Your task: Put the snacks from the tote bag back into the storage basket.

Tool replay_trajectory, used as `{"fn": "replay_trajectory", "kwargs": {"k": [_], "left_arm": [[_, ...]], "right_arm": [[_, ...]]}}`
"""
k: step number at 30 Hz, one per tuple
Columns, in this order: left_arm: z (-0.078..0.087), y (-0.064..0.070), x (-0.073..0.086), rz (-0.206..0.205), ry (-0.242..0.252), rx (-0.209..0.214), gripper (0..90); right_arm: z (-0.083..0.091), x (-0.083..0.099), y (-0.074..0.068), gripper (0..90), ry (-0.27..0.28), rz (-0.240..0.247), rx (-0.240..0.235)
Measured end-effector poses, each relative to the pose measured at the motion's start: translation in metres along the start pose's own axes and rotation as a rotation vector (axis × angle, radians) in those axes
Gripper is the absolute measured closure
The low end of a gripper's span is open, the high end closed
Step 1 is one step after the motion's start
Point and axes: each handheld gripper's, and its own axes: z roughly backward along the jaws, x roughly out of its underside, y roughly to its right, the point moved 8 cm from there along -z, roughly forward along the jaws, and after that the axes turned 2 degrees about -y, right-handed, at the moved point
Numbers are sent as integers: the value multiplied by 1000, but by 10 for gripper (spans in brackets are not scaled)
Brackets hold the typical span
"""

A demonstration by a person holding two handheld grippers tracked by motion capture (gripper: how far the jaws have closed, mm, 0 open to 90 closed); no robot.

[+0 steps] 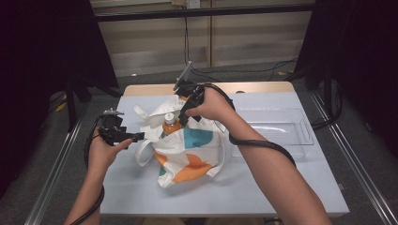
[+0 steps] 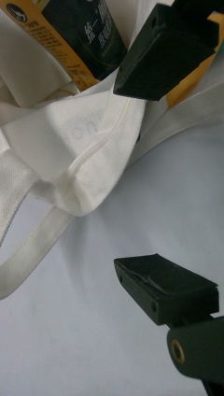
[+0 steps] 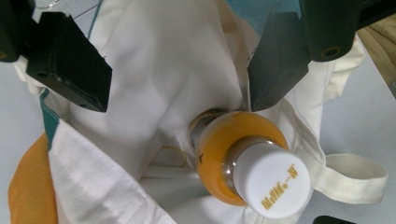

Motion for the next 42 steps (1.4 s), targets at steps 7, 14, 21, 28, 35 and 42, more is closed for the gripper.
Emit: {"fn": "replay_trajectory", "kwargs": {"k": [7,14,21,28,35,42], "left_arm": [[0,1,1,-17,-13,3,143],[-1,0,2,-23,-17,-2,143],[-2,1,3,-30,-23,-7,144],[-3,3,4,-25,-26,-1,144],[-3,2,4,-28,-29,-2,145],[-2,3,4,-31,-37,5,146]], "right_arm": [[-3,-6,-9,217,-5,4,-4],[-9,-10,-16,219,-5,4,-14],[-14,-14,-22,221,-7,4,-22],[-20,-21,-31,220,6,-4,-43],[-29,-23,-31,220,-9,-27,-45],[-37,-25,-32,218,-1,-43,-55]]}}
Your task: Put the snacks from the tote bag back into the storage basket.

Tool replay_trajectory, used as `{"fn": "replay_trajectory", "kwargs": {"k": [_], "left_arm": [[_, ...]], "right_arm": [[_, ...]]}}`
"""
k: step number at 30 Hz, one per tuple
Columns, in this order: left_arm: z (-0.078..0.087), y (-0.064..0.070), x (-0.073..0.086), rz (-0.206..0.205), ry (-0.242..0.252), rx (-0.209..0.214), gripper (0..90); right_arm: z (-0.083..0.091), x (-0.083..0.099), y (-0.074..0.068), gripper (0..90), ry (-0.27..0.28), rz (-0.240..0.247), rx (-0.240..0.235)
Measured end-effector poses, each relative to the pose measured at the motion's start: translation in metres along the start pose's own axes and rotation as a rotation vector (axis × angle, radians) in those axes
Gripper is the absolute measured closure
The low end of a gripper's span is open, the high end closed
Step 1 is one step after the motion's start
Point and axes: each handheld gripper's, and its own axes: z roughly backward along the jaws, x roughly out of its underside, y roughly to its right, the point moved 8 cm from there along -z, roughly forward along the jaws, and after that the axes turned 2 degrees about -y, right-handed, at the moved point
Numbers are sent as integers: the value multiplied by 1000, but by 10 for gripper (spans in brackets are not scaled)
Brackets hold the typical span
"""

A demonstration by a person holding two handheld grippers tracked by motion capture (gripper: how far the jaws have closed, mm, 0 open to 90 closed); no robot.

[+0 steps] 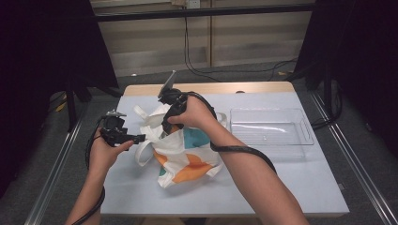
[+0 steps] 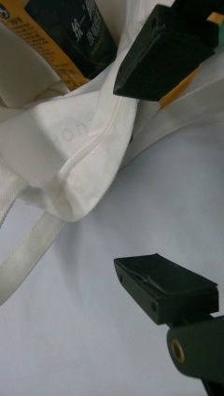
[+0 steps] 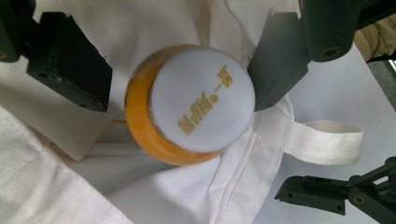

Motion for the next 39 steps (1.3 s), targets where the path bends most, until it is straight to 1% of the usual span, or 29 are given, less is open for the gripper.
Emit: {"fn": "replay_trajectory", "kwargs": {"k": [2,4,9,12,15,18,23,24,25,26,28,32,34,35,36,39], "left_arm": [[-1,0,0,-2,6,-4,146],[-1,0,0,-5,4,-11,146],[-1,0,0,-4,3,-10,147],[-1,-1,0,-6,2,-14,148],[-2,0,1,1,1,-7,149],[-2,1,1,-7,-8,-2,149],[-2,2,0,-4,-2,-5,149],[-2,2,0,-16,-7,-4,150],[-3,2,1,-11,-5,-4,150],[-3,2,1,-14,-8,-1,150],[-4,2,2,-4,-10,4,150],[-4,2,2,-8,-10,3,151],[-4,2,2,-5,-10,7,152],[-4,2,2,-12,-11,2,152],[-4,2,2,-11,-10,2,152],[-4,2,2,-11,-17,8,153]], "right_arm": [[-1,-1,-1,217,0,-14,1],[-3,-2,-1,217,4,-16,-1],[-5,-3,0,217,2,-30,3],[-7,-3,0,217,1,-37,-3],[-8,-3,0,222,3,-42,-2],[-10,-3,-1,234,0,-46,0],[-13,-5,-3,271,-8,-58,2],[-14,-5,-3,275,-11,-62,1],[-15,-5,-3,284,-14,-57,3],[-16,-4,-3,287,-20,-63,1],[-18,-5,-2,287,-18,-65,-1],[-18,-5,-2,288,-30,-77,-7],[-18,-4,-2,287,-43,-95,-6],[-18,-4,-2,287,-43,-97,-6],[-18,-3,-2,286,-50,-99,-5],[-18,-3,-2,286,-49,-113,-7]]}}
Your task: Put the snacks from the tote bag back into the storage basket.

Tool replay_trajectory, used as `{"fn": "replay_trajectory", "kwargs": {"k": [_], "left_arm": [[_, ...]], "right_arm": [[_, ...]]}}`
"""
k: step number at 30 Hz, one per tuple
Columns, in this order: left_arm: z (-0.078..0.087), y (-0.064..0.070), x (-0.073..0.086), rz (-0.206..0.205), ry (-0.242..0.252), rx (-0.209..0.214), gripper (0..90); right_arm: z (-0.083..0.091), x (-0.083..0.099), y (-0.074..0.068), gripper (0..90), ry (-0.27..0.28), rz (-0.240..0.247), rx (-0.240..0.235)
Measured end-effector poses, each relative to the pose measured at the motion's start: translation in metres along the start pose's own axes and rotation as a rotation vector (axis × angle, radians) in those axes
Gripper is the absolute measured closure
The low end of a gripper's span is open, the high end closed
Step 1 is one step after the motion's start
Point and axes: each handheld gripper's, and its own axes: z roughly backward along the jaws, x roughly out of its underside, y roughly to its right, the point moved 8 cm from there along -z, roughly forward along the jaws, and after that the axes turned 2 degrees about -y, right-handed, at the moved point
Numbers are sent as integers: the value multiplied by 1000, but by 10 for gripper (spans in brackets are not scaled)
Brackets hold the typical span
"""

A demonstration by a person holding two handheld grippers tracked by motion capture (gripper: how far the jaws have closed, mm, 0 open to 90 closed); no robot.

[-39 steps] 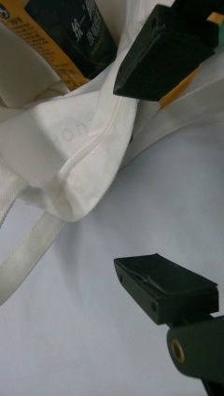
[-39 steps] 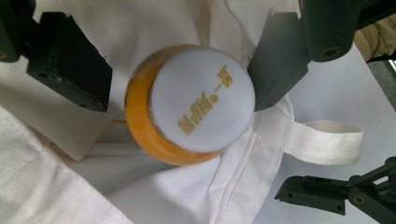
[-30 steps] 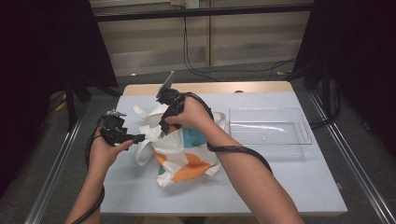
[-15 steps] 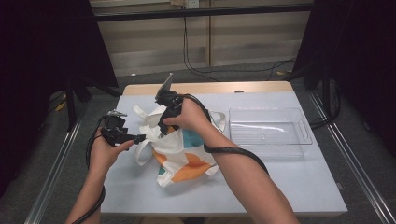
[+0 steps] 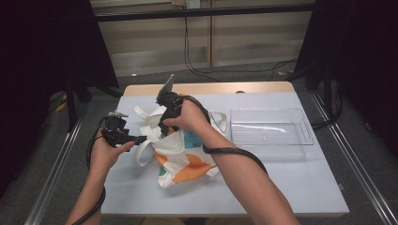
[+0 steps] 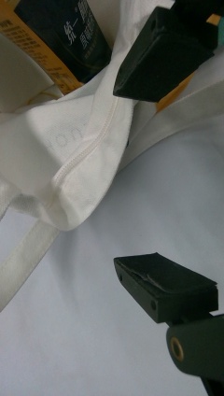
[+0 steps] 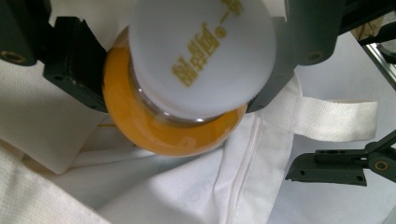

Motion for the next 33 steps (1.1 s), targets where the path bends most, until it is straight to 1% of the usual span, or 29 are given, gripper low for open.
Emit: {"fn": "replay_trajectory", "kwargs": {"k": [1,5,9,10,11,13,17,21,24,25,27,28,32,33], "left_arm": [[-1,0,0,-1,3,-3,153],[-1,2,0,7,1,8,154],[-2,1,0,1,1,-1,155],[-2,2,0,4,-1,4,154],[-1,2,0,7,-1,8,155],[-1,1,0,3,2,1,155],[-1,1,1,1,-1,3,155],[-1,1,1,4,-3,4,155],[-1,1,1,3,-3,4,155],[-1,1,1,3,-3,3,155],[0,0,2,0,-6,5,155],[0,0,1,9,3,1,155],[-1,0,2,6,0,3,156],[-1,1,2,8,0,4,156]], "right_arm": [[0,0,0,286,-3,-7,1],[-1,0,0,285,-3,-17,3],[-1,0,0,285,-1,-22,3],[-1,1,0,286,-1,-23,8],[-1,1,-1,286,-10,-38,8],[-1,1,-2,286,-6,-46,13],[-3,1,-3,286,-3,-52,19],[-4,1,-2,290,-4,-57,21],[-3,1,-3,297,-17,-60,36],[-3,1,-3,298,-17,-52,45],[-2,0,-4,301,-26,-61,53],[-2,0,-5,302,-29,-60,54],[-2,0,-2,303,-30,-52,53],[-1,0,-2,304,-33,-56,48]]}}
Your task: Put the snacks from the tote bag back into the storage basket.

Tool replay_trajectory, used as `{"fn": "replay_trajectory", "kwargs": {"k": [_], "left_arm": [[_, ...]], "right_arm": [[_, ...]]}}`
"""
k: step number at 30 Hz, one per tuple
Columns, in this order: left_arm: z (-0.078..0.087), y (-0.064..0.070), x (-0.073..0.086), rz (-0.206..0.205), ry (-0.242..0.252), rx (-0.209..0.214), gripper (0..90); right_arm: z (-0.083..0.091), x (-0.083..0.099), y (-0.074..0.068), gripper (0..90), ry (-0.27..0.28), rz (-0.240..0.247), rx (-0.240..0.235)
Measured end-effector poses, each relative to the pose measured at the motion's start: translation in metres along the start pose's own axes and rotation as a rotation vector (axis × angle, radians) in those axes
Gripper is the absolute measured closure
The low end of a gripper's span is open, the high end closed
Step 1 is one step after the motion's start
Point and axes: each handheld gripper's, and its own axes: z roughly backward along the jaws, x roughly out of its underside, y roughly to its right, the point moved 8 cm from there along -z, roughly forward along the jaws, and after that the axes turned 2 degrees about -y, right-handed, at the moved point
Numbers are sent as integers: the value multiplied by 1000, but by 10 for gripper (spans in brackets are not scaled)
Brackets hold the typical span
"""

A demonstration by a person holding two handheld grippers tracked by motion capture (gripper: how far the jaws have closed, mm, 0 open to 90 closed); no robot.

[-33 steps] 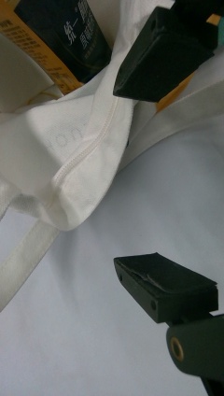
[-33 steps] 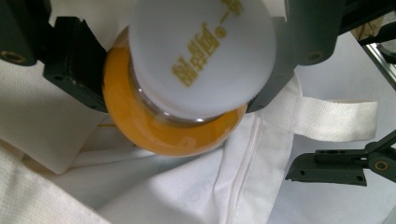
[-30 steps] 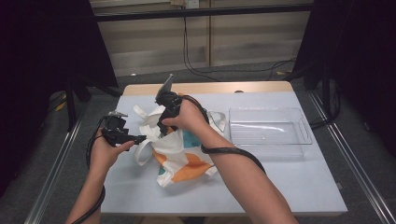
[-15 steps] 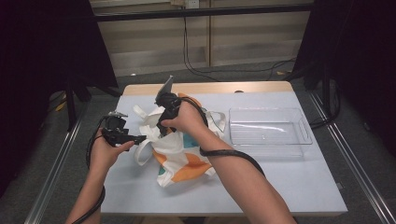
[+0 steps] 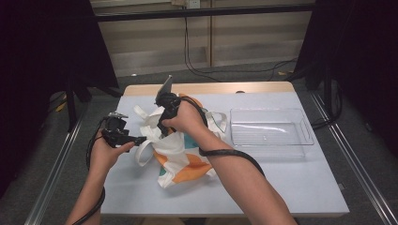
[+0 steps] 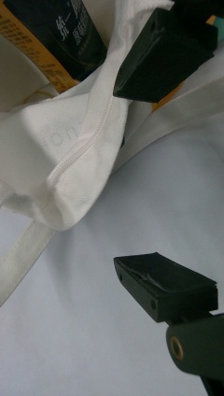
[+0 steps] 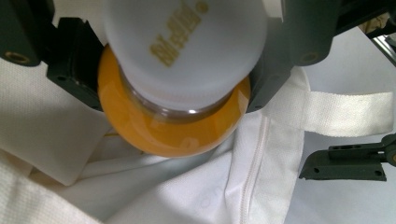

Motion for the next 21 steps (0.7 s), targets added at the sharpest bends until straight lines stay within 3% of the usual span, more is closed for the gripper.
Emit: {"fn": "replay_trajectory", "kwargs": {"k": [14,21], "left_arm": [[1,1,-1,-9,1,2,160],[0,2,-2,-17,3,0,161]], "right_arm": [[6,1,4,308,-27,19,-20],[15,2,6,308,-40,65,-25]]}}
